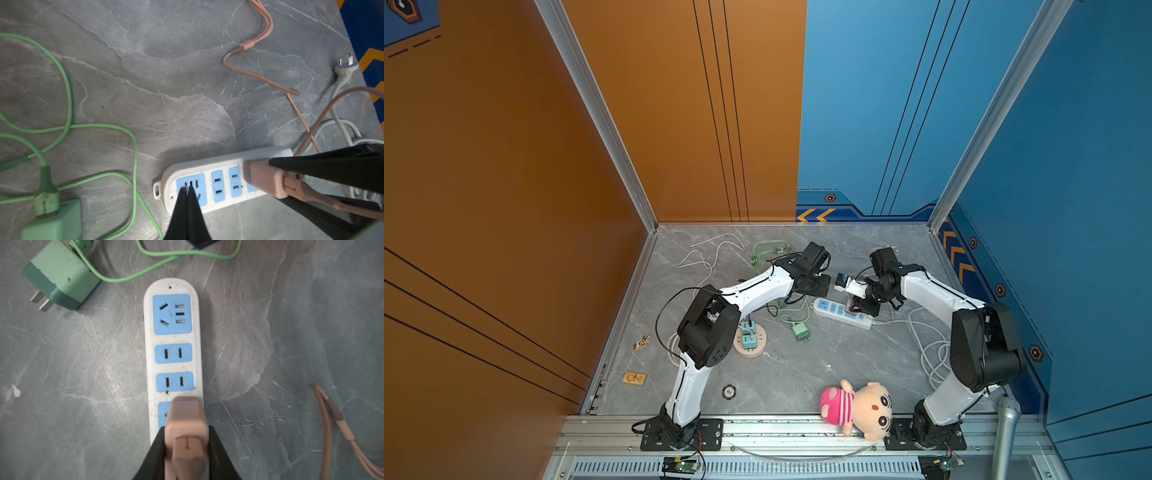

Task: Insert plugs into power strip
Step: Insert the plug into the socket.

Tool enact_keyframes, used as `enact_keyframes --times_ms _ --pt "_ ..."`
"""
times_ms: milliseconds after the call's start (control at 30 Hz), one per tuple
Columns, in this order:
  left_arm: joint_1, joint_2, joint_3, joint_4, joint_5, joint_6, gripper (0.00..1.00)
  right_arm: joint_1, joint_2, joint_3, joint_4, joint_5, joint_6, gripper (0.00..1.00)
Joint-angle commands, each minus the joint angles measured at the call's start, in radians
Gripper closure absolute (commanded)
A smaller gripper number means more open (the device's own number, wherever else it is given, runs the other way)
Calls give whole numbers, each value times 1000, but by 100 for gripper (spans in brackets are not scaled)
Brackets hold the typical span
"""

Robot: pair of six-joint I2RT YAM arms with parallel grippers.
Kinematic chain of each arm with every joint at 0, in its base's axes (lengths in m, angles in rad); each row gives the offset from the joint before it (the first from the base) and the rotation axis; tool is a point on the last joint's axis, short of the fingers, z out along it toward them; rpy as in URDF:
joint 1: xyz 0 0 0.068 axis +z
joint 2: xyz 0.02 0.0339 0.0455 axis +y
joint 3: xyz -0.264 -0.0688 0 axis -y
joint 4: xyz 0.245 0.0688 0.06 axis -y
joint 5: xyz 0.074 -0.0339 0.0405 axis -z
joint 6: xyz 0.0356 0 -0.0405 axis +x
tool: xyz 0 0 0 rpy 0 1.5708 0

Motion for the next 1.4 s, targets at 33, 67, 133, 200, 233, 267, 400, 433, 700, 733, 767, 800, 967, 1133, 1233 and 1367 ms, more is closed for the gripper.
enact_keyframes --times_ms 33,67,133,200,233,267,400,433,700,733,767,800,967,1133,1233,1367 --pt "-3 -24 19 -15 -17 -3 100 21 81 -38 -40 113 32 78" --pt "-3 -25 19 -15 -18 -2 100 21 85 -33 -41 115 39 74" --pt "-3 -29 21 -15 -18 -3 100 23 87 -24 -44 110 49 72" --pt "-3 -36 18 -15 -18 -2 100 21 76 -18 -42 92 55 71" --pt "-3 -39 17 -15 -19 -1 100 20 69 -14 -42 83 58 71" --pt "-2 -42 15 -15 -21 0 100 21 62 -11 -42 72 59 71" --pt "2 -48 7 -15 -24 -3 100 21 44 0 -42 45 60 63" --pt "3 -51 5 -15 -26 -3 100 21 41 3 -42 40 64 63" --pt "4 -50 2 -15 -43 -1 100 16 -2 23 -34 18 76 62" --pt "4 -46 4 -16 -41 -3 100 17 -14 19 -35 16 75 61" --pt "4 -38 9 -15 -40 -4 100 17 -25 15 -35 14 72 49" --pt "4 -32 14 -15 -40 -6 99 19 -36 9 -35 13 70 17" --pt "3 -18 31 -14 -41 -25 96 19 -76 -15 -36 11 78 0" --pt "14 -17 30 -14 -49 -50 94 25 -100 -2 -107 20 89 0" --pt "18 -15 37 -15 -47 -51 93 40 -120 -6 -120 34 95 0" --pt "23 -10 51 -15 -27 -43 91 55 -157 -19 -151 32 101 0"
